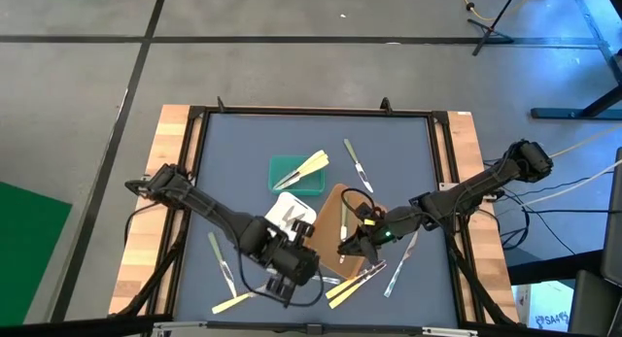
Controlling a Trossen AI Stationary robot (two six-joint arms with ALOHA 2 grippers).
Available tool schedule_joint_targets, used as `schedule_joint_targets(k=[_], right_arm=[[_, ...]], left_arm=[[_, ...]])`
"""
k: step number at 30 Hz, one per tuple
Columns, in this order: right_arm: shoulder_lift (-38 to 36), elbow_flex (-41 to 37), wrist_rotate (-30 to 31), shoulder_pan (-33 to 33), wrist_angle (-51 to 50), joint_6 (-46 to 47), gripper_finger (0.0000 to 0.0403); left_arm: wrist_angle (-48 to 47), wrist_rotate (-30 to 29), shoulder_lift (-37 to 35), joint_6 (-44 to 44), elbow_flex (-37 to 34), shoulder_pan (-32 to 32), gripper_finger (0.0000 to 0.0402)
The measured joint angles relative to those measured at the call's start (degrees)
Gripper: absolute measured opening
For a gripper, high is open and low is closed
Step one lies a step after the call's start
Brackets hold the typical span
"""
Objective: Sort silverware by color (type)
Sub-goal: Put the blue patterned knife into the white bin
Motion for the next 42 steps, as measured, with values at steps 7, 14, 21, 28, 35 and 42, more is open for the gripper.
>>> schedule_joint_targets(k=[7, 14, 21, 28, 35, 42], right_arm=[[0.0, 0.0, 0.3, 0.0, -0.5, 0.0, 0.0111], [0.0, 0.0, 0.4, 0.0, -0.6, -0.4, 0.0111], [0.0, 0.0, 0.4, 0.0, -0.6, -6.1, 0.0111], [0.0, 0.0, 0.4, 0.0, -2.4, -9.1, 0.0111], [0.0, 0.0, -2.0, 0.0, -5.5, -12.0, 0.0111], [0.0, 0.0, -5.1, 0.0, -5.2, -16.4, 0.0111]], left_arm=[[0.0, 1.4, 0.0, 0.2, 0.0, 2.5, 0.0004], [0.0, 2.1, 0.0, -0.3, 0.0, 2.5, 0.0002], [1.0, 5.1, 0.0, -8.9, 0.0, 2.3, 0.0001], [7.4, 5.3, 0.0, -15.3, -3.5, 1.4, 0.004], [13.3, 5.3, 0.0, -23.5, -9.8, -0.1, 0.009], [24.7, 5.1, 0.0, -25.7, -17.1, -1.4, 0.0101]])
